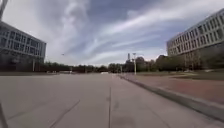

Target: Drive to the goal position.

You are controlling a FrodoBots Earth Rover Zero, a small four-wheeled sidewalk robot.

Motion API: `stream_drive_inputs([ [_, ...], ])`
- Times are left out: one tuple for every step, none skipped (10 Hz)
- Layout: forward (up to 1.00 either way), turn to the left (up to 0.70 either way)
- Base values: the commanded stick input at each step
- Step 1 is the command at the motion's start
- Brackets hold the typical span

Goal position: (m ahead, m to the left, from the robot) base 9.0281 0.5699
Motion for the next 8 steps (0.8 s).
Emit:
stream_drive_inputs([
  [1.00,0.00],
  [1.00,0.00],
  [1.00,0.00],
  [1.00,0.00],
  [1.00,0.00],
  [1.00,0.00],
  [1.00,0.00],
  [1.00,0.00],
])
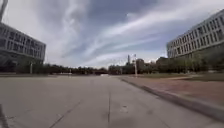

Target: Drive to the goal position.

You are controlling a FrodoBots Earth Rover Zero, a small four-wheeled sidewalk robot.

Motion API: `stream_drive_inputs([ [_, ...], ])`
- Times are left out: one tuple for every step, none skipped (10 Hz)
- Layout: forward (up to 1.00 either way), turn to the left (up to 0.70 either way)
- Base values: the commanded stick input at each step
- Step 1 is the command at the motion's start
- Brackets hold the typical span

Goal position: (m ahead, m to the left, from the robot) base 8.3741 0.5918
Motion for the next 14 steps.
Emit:
stream_drive_inputs([
  [1.00,0.00],
  [1.00,0.00],
  [1.00,0.00],
  [1.00,0.00],
  [1.00,0.00],
  [1.00,0.00],
  [1.00,0.00],
  [1.00,0.00],
  [1.00,0.00],
  [1.00,0.00],
  [1.00,0.00],
  [1.00,0.00],
  [1.00,0.00],
  [1.00,0.00],
])
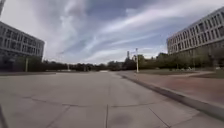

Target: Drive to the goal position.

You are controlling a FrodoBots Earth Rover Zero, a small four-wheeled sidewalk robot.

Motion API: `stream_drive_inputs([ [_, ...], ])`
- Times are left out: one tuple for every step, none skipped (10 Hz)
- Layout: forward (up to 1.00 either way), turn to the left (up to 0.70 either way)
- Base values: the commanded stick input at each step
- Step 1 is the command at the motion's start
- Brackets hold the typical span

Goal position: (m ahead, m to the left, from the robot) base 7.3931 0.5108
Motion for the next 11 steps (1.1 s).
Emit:
stream_drive_inputs([
  [1.00,0.00],
  [1.00,0.00],
  [1.00,0.00],
  [1.00,0.00],
  [1.00,0.00],
  [1.00,0.00],
  [1.00,0.00],
  [1.00,0.00],
  [1.00,0.00],
  [1.00,0.00],
  [1.00,0.00],
])
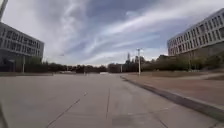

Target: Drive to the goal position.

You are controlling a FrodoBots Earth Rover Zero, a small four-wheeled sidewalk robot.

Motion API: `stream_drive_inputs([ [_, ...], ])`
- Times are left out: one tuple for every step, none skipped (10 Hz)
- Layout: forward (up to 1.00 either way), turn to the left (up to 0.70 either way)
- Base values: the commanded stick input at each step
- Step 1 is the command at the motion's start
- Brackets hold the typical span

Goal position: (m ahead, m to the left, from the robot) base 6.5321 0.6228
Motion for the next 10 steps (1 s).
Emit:
stream_drive_inputs([
  [1.00,0.00],
  [1.00,0.00],
  [1.00,0.00],
  [1.00,0.00],
  [1.00,0.00],
  [1.00,0.00],
  [1.00,0.00],
  [1.00,0.00],
  [1.00,0.00],
  [1.00,0.00],
])
